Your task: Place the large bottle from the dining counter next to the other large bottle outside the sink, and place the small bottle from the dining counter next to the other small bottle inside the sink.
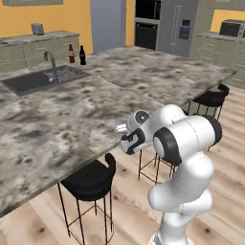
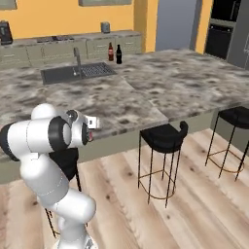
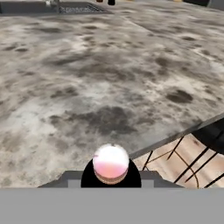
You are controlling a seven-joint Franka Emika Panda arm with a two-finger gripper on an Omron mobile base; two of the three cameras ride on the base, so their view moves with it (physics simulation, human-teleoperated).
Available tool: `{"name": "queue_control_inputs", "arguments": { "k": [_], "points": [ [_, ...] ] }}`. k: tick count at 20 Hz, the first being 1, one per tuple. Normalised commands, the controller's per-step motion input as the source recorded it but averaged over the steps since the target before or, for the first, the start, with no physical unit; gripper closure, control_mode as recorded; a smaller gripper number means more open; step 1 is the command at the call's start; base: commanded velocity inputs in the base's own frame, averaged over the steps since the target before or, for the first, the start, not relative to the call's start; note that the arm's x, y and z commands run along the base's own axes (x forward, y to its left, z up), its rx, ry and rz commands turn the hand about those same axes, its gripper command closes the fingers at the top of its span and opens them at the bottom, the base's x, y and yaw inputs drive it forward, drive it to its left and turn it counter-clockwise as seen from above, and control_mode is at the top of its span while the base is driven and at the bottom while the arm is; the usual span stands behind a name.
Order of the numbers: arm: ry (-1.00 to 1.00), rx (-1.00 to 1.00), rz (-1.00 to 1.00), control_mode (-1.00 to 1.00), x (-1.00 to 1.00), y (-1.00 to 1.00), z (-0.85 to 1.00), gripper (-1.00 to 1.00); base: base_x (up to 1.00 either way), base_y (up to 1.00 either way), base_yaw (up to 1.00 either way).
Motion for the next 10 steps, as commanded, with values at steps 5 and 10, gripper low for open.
{"name": "queue_control_inputs", "arguments": {
  "k": [5,10],
  "points": [
    [0.00,0.00,0.00,1.00,0.00,0.00,0.00,1.00,0.00,-0.38,-0.39],
    [0.00,0.00,0.00,1.00,0.00,0.00,0.00,1.00,0.00,-0.39,-0.36]
  ]
}}
